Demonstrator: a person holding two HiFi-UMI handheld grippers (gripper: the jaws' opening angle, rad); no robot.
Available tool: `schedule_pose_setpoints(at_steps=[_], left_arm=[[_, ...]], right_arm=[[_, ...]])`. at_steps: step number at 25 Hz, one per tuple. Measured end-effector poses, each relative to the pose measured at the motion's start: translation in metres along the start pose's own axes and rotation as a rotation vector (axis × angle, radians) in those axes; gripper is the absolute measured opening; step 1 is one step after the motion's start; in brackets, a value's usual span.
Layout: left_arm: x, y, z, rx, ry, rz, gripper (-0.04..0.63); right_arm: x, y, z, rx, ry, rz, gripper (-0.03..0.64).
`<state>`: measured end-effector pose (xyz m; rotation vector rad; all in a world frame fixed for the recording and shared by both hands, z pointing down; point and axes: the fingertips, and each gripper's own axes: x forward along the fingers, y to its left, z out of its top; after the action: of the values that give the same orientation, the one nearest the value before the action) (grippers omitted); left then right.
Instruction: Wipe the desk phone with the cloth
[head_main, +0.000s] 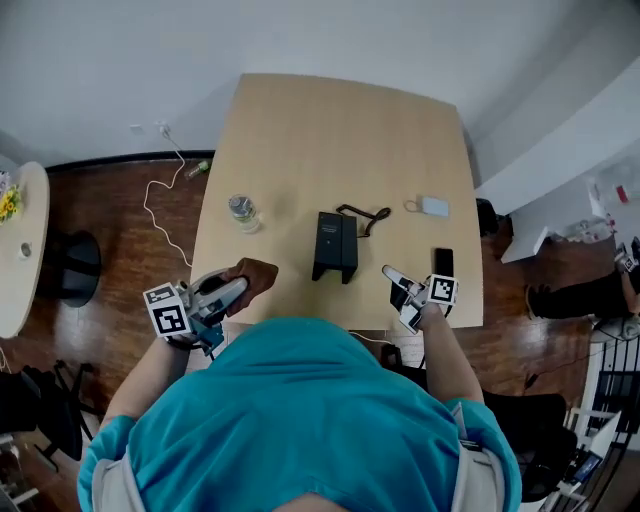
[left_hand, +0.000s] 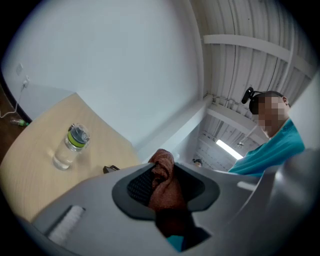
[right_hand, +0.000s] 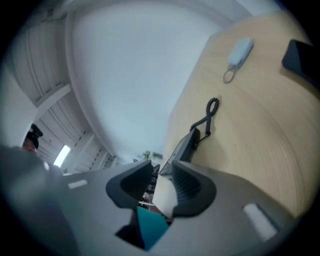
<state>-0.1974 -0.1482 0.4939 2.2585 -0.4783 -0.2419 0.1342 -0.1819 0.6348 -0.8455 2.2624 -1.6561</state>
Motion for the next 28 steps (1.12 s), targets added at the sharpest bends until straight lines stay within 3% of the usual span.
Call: schedule_pose_setpoints(at_steps=[2, 6, 10, 15, 22, 28], left_arm=[[0.003, -0.003, -0.006, -0.019, 0.039, -0.064, 0.121], [0.02, -0.02, -0.021, -0.041, 0.119, -0.18, 0.121], [0.03, -0.059, -0.05, -0.035, 0.161, -0.214, 0.121], [0.026, -0.122, -0.11, 0.02, 0.166, -0.168, 0.121], [0.018, -0.211, -0.232, -0.019, 0.12, -0.003, 0.121], [-0.018, -0.266, -0.251, 0.051, 0.045, 0.031, 0.121]], right_arm=[[-0.016, 0.037, -0.025, -0.064, -0.054, 0.019, 0.085], [-0.054, 0.106, -0.059, -0.17, -0.267, 0.114, 0.002], [-0.093, 0.152, -0.105, -0.295, -0.295, 0.171, 0.002], [-0.144, 0.176, -0.144, -0.368, -0.262, 0.267, 0.001], [-0.221, 0.191, -0.215, -0.448, -0.096, 0.365, 0.002], [-0.251, 0.216, -0.255, -0.408, -0.101, 0.45, 0.002]])
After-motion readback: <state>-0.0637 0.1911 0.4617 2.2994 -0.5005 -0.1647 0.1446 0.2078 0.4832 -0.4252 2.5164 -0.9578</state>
